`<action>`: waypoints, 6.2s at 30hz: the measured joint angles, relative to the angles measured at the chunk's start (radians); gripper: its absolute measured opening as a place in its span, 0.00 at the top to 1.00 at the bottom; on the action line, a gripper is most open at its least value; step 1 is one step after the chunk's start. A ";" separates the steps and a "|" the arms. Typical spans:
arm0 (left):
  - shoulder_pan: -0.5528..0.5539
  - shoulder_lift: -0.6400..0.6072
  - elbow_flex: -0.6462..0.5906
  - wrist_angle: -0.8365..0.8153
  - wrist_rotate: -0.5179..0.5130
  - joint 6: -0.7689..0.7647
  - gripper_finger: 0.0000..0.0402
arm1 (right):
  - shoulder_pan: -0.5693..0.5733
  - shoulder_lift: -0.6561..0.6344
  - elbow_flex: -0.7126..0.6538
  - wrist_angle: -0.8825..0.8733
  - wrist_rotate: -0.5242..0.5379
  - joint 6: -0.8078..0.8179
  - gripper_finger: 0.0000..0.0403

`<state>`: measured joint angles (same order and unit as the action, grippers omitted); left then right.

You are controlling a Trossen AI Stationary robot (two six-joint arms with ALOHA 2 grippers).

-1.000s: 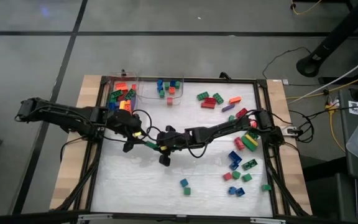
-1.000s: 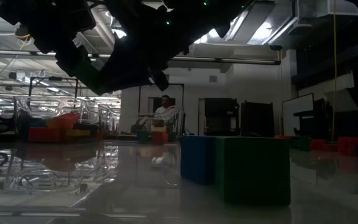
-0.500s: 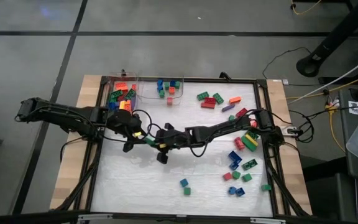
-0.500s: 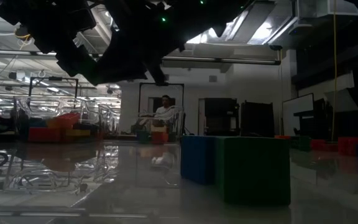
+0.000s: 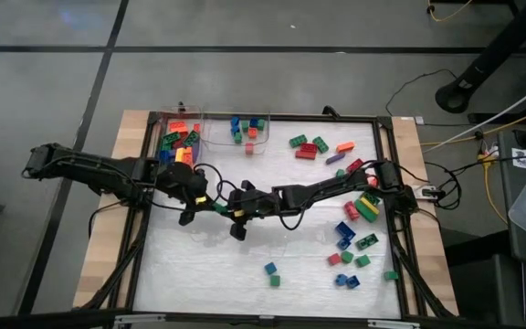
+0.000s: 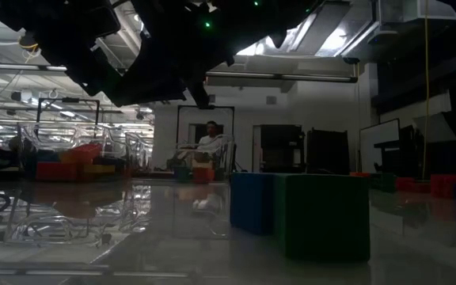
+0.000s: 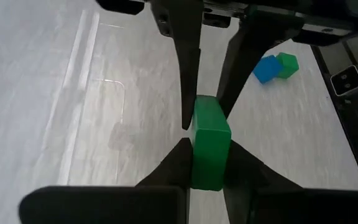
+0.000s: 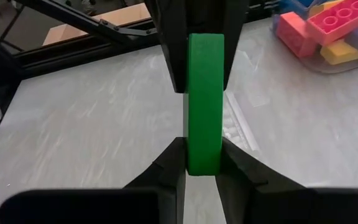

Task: Sort blocks by size
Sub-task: Put the large green block into the left transparent bin, then put the small blue block into the right transparent bin

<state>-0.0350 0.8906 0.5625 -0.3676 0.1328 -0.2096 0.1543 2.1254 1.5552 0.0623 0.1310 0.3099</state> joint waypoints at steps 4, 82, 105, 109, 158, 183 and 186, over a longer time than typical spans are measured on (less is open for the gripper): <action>0.000 0.000 0.000 -0.001 -0.002 -0.014 0.90 | 0.000 0.000 0.000 0.000 0.001 0.000 0.82; -0.283 0.641 0.071 1.107 -0.032 0.241 0.55 | 0.378 -0.336 -0.165 -0.923 0.043 0.267 0.40; -0.328 1.115 0.433 0.894 0.033 0.423 0.55 | 0.378 -0.336 -0.164 -0.870 0.044 0.266 0.40; -0.326 1.116 0.436 0.860 0.034 0.441 0.55 | 0.378 -0.336 -0.164 -0.866 0.043 0.266 0.40; -0.309 1.144 0.435 0.813 -0.069 0.470 0.55 | 0.378 -0.336 -0.164 -0.840 0.041 0.264 0.40; -0.353 1.116 0.433 0.802 -0.163 0.457 0.48 | 0.383 -0.336 -0.164 -0.839 0.042 0.261 0.40; -0.347 1.116 0.433 0.784 -0.164 0.427 0.47 | 0.383 -0.336 -0.164 -0.839 0.042 0.261 0.40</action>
<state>-0.3817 2.0064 0.9958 0.4165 -0.0310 0.2178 0.5373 1.7897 1.3911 -0.7765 0.1730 0.5713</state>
